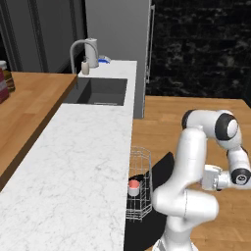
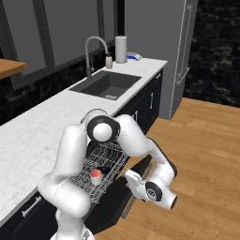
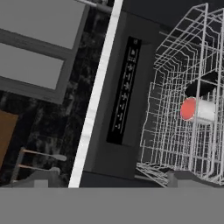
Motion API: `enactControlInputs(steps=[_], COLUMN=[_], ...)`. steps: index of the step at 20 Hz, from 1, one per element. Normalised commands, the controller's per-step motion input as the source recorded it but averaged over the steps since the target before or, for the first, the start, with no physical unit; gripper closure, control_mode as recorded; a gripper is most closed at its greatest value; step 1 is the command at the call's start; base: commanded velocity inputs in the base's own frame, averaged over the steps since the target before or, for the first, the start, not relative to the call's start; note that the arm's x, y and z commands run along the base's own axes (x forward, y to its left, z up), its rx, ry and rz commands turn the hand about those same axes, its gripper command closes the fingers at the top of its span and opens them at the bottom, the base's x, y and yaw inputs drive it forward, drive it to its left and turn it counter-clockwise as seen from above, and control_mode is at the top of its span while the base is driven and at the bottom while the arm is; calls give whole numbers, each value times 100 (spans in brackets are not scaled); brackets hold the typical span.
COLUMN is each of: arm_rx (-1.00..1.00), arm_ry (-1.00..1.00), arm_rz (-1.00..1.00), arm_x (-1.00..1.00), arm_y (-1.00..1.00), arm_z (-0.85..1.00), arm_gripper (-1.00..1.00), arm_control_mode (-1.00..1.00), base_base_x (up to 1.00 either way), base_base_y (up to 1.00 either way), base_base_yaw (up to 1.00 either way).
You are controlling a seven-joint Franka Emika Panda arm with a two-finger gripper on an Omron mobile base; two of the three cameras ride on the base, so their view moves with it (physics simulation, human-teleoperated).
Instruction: Pick up the cup and bowl from the counter, place them in the dishwasher, and close the dishwasher door.
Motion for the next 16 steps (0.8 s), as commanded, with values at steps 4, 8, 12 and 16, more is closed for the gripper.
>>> enactControlInputs(steps=[4, 8, 12, 16], arm_rx=[21, 20, 1, 0], arm_ry=[0, 0, 2, 3], arm_rz=[2, 3, 0, 0], arm_x=[0, 0, 37, 51], arm_y=[-56, -37, 3, 8], arm_z=[-69, -65, -56, -57], arm_gripper=[-100, -100, -100, -100], arm_control_mode=[-100, -100, -100, -100], base_base_x=[0, 0, 0, 0], base_base_y=[0, 0, 0, 0], base_base_yaw=[0, 0, 0, 0])
